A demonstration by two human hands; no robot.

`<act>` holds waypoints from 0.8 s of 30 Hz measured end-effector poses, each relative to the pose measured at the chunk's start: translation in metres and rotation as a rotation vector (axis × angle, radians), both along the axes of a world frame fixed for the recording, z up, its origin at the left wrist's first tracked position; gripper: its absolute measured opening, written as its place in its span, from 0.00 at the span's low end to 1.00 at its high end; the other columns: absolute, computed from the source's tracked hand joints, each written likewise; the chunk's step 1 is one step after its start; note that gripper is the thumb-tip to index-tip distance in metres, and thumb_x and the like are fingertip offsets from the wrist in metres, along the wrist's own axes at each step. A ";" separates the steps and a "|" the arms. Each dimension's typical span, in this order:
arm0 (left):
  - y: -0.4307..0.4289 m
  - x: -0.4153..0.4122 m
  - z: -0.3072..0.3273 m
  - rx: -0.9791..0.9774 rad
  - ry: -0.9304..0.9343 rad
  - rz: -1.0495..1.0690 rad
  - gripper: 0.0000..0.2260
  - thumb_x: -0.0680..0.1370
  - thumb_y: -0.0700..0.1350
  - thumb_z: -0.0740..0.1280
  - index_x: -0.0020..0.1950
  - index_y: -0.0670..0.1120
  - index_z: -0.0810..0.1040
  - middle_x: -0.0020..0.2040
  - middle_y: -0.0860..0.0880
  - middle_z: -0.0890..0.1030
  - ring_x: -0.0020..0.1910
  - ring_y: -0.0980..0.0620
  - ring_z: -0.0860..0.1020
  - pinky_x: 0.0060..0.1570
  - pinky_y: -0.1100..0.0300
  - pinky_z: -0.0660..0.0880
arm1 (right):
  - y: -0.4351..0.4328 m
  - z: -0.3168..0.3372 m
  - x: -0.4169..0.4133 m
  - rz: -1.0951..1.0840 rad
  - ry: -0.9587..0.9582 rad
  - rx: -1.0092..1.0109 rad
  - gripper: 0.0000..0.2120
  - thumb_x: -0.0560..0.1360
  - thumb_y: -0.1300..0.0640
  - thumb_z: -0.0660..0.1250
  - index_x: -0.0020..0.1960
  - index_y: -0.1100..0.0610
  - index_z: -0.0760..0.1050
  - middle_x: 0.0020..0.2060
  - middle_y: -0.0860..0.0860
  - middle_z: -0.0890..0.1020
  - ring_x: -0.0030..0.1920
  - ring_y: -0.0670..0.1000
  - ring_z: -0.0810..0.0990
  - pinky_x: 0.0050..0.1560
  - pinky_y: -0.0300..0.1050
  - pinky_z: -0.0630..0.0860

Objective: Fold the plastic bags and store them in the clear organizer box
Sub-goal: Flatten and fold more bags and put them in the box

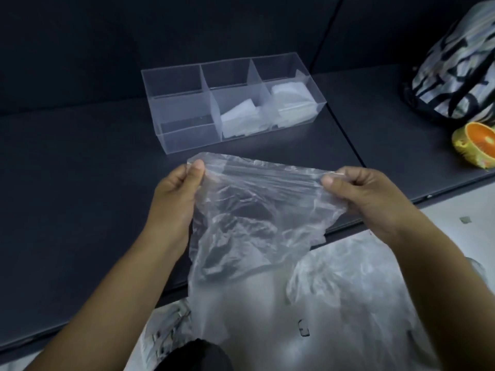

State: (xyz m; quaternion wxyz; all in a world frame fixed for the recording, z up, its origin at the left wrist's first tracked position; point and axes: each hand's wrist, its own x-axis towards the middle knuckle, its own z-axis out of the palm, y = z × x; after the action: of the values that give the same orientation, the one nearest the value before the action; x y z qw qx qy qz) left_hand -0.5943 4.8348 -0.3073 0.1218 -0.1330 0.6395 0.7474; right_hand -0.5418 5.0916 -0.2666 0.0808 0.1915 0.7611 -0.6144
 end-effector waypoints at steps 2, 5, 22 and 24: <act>-0.007 -0.006 -0.003 -0.029 -0.028 0.049 0.12 0.79 0.52 0.64 0.43 0.48 0.82 0.42 0.47 0.85 0.41 0.51 0.83 0.42 0.59 0.80 | 0.007 -0.003 -0.005 -0.085 0.036 -0.077 0.14 0.65 0.46 0.71 0.35 0.56 0.73 0.34 0.56 0.75 0.38 0.55 0.75 0.50 0.50 0.69; -0.015 -0.011 -0.007 -0.074 -0.085 0.110 0.13 0.79 0.53 0.64 0.45 0.45 0.81 0.43 0.45 0.85 0.39 0.50 0.82 0.41 0.58 0.80 | 0.012 -0.013 -0.016 -0.264 0.047 -0.398 0.15 0.70 0.42 0.64 0.44 0.55 0.75 0.46 0.52 0.83 0.52 0.51 0.83 0.63 0.50 0.72; -0.062 -0.035 -0.013 -0.519 0.071 0.050 0.14 0.78 0.54 0.65 0.61 0.50 0.76 0.56 0.54 0.78 0.56 0.55 0.77 0.57 0.59 0.72 | -0.053 -0.016 -0.052 0.013 0.108 -0.078 0.05 0.77 0.64 0.66 0.42 0.61 0.76 0.26 0.52 0.76 0.25 0.46 0.70 0.28 0.35 0.69; -0.050 -0.050 0.010 -0.554 0.217 -0.212 0.22 0.74 0.63 0.64 0.65 0.56 0.72 0.58 0.61 0.76 0.58 0.63 0.74 0.57 0.63 0.69 | -0.058 -0.006 -0.059 0.155 0.126 -0.044 0.05 0.77 0.64 0.66 0.42 0.60 0.76 0.27 0.52 0.75 0.27 0.46 0.71 0.29 0.35 0.69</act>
State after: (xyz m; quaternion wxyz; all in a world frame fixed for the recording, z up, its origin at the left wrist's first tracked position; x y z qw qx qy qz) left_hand -0.6443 4.7845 -0.2971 0.0891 -0.0131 0.8382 0.5378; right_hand -0.6009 5.0332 -0.2723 0.0841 0.0912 0.7634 -0.6339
